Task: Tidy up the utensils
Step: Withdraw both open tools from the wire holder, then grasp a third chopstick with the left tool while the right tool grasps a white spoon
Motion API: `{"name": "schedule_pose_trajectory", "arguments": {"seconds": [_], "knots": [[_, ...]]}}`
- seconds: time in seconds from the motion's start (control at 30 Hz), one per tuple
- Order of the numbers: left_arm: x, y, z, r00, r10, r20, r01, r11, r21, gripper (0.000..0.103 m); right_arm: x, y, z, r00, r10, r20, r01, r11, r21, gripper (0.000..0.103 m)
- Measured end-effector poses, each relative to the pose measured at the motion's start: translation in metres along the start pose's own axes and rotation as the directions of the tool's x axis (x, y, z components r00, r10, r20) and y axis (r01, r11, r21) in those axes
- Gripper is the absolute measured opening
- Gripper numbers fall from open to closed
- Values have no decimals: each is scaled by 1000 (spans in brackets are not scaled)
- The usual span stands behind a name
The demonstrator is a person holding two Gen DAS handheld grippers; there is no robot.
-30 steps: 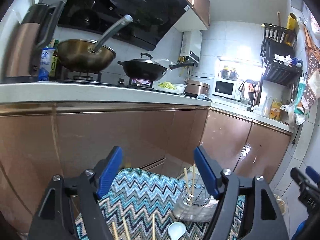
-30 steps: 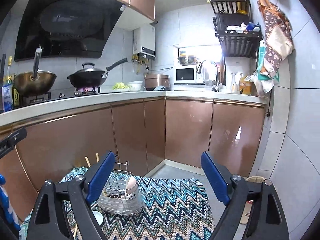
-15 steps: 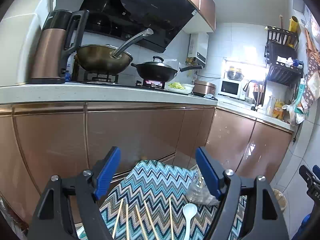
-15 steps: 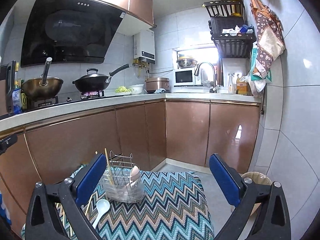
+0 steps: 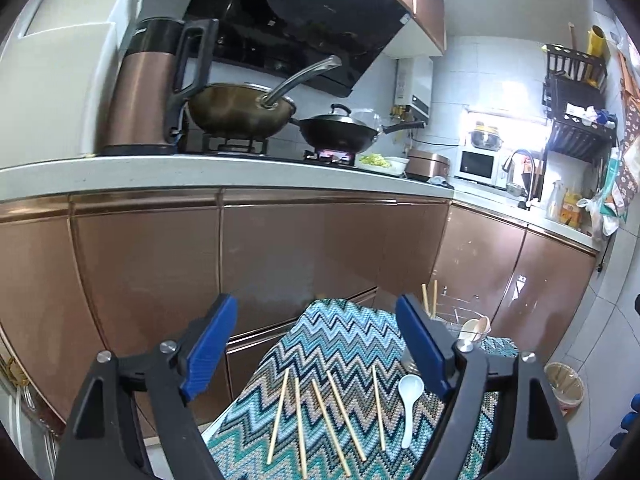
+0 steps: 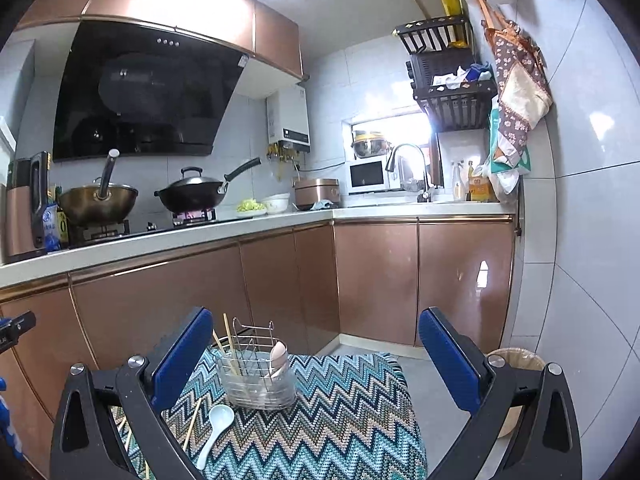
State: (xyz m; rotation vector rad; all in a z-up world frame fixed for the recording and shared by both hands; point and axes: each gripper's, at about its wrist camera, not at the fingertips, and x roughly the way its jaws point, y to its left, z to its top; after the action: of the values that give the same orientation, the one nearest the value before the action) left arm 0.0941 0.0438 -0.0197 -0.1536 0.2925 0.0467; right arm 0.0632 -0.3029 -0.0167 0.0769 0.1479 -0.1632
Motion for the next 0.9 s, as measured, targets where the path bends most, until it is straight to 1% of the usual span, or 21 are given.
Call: {"name": "schedule_pose_trajectory", "arguments": {"seconds": [0.23,0.33,0.47,0.57,0.63,0.77,0.87,0.9], "knots": [[-8,18,-3,999,25,-23,-25,999,-20,81,-7,-7,-1,1000,13,20,-14,999,29,103],[-5,20,-5,999,18,-49,-19,999,-26,81,-3,-8,-2,999,36,-17,-35,999,37,103],[11,22,-11,992,-23,-123,17,999,-48,81,8,-6,-9,995,60,-74,-58,998,40,103],[29,24,-19,979,-60,-193,45,996,-80,81,20,-3,-15,989,89,-117,-86,996,31,103],[42,25,-26,967,-82,-241,58,993,-104,81,26,0,-21,984,108,-140,-106,994,26,103],[66,22,-39,944,-113,-310,79,990,-120,80,45,5,-31,969,145,-199,-143,989,26,103],[88,18,-49,920,-139,-367,97,987,-131,80,63,7,-41,951,173,-257,-167,985,44,103],[99,17,-54,905,-157,-396,109,984,-141,78,71,8,-46,942,185,-282,-178,983,51,101]]}}
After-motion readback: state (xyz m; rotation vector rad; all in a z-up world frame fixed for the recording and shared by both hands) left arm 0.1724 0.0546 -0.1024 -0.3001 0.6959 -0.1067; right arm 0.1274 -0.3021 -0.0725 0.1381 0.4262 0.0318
